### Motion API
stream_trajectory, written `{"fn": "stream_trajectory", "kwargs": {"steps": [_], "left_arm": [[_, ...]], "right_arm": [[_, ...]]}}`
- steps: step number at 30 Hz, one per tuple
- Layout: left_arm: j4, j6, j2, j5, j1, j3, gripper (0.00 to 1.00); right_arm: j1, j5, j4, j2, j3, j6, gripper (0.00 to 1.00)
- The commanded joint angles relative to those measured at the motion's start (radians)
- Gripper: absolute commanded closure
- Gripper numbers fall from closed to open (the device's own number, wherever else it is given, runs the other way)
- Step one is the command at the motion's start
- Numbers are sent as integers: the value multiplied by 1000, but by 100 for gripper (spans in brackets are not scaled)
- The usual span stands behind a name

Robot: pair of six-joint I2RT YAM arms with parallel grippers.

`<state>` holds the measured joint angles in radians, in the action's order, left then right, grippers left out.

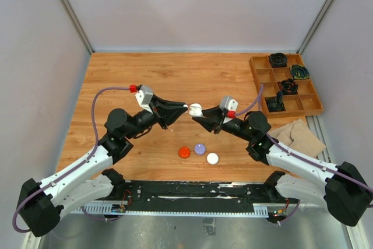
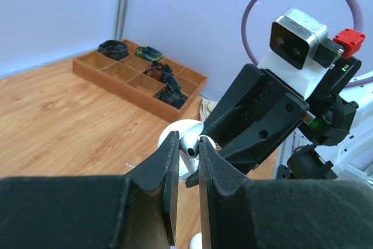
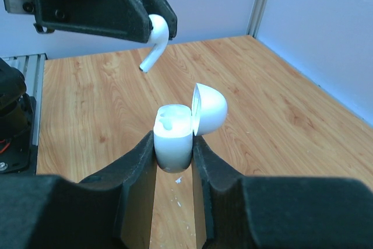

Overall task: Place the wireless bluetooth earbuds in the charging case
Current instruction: Place the earbud in the charging case.

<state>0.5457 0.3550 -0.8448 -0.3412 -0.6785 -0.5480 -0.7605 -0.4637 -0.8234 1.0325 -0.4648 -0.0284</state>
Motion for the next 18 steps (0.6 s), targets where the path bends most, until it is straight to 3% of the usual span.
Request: {"fn": "stream_trajectory", "kwargs": {"steps": [1,18], "left_arm": [[111,-23,-20,1,-35,7,88],[207,-38,-55,-3,-69,11,88]], "right_arm": [[-18,-16,-116,-6,-18,-60,89],[-20,-79,-337,59,11,-205,89]]}}
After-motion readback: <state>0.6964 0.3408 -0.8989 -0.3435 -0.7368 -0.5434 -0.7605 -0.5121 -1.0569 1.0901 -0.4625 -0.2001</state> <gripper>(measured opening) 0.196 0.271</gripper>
